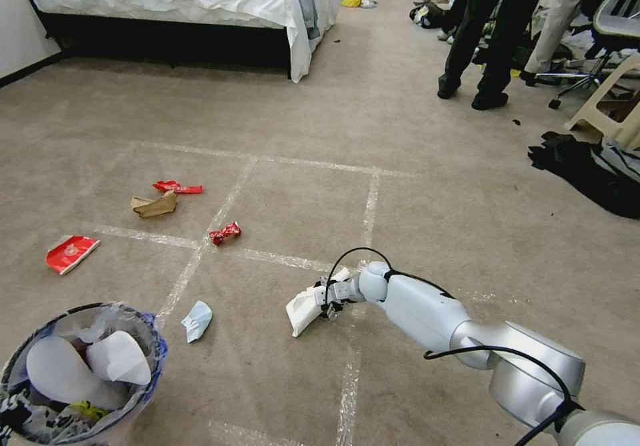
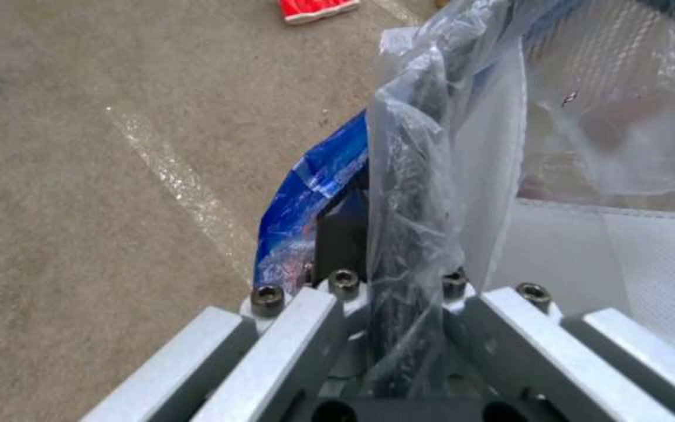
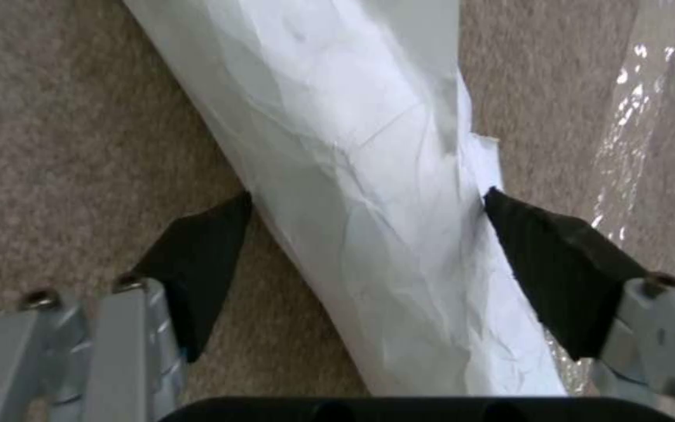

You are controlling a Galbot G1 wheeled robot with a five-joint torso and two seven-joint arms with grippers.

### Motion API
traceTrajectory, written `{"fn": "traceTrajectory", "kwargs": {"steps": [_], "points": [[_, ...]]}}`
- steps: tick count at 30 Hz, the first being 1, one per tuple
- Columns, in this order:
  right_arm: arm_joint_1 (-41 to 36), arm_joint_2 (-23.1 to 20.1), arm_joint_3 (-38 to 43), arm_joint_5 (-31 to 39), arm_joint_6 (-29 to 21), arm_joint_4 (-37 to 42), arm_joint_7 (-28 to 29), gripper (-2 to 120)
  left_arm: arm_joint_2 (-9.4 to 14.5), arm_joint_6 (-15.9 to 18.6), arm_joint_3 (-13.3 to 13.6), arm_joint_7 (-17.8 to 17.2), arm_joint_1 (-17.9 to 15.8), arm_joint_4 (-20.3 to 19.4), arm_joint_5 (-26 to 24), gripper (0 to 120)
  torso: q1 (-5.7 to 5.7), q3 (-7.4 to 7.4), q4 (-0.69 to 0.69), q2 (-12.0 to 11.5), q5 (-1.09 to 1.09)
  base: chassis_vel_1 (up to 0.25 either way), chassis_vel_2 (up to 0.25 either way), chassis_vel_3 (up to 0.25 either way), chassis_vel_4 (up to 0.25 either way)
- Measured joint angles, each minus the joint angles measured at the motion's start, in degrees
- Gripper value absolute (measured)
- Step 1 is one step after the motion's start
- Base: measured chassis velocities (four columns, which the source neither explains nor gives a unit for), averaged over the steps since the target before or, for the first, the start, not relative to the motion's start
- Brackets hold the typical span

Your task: Pick up the trash bin and place the garbage on the floor into it.

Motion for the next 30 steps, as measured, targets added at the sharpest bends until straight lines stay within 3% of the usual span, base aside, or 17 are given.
{"fn": "traceTrajectory", "kwargs": {"steps": [9,11,15,17,21,24,30], "points": [[-0.4,0.6,0.6,-0.2,0.5,-1.2,0.4,65,-0.2,-0.1,0.0,0.0,0.0,-0.4,0.0,1,0.00,0.00,0.00,0.0,0.00,0.000,0.000,0.000,0.000],[-0.9,0.5,0.9,-0.2,0.7,-1.2,0.5,56,-0.3,-0.1,0.1,0.0,0.0,-0.4,0.2,1,0.00,0.00,0.00,0.0,0.00,0.000,0.000,0.000,0.000],[-1.4,0.2,1.1,-0.3,0.9,-0.9,0.9,47,-0.4,-0.1,0.2,0.0,0.0,-0.5,0.4,1,0.00,0.00,0.00,0.0,0.00,0.000,0.000,0.000,0.000],[-1.8,-0.2,1.5,-0.1,1.0,0.0,1.0,35,-0.4,-0.2,0.5,0.0,-0.1,-0.5,0.7,1,0.00,0.00,0.00,0.0,0.00,0.000,0.000,0.000,0.000],[-1.9,-0.6,1.7,0.2,1.0,0.8,1.2,25,-0.5,-0.2,0.6,0.0,-0.2,-0.5,0.9,1,0.00,0.00,0.00,0.0,0.00,0.000,0.000,0.000,0.000],[-2.2,-1.4,1.8,1.2,0.9,2.8,1.2,7,-0.5,-0.2,0.7,0.0,-0.2,-0.6,1.0,1,0.00,0.00,0.01,0.0,0.00,0.000,0.000,0.000,0.000],[-2.8,-2.4,2.9,3.8,0.2,6.1,2.0,0,-0.4,-0.2,0.8,0.0,-0.2,-0.6,1.0,1,0.00,0.00,0.00,0.0,0.00,0.000,0.000,0.000,0.000]]}}
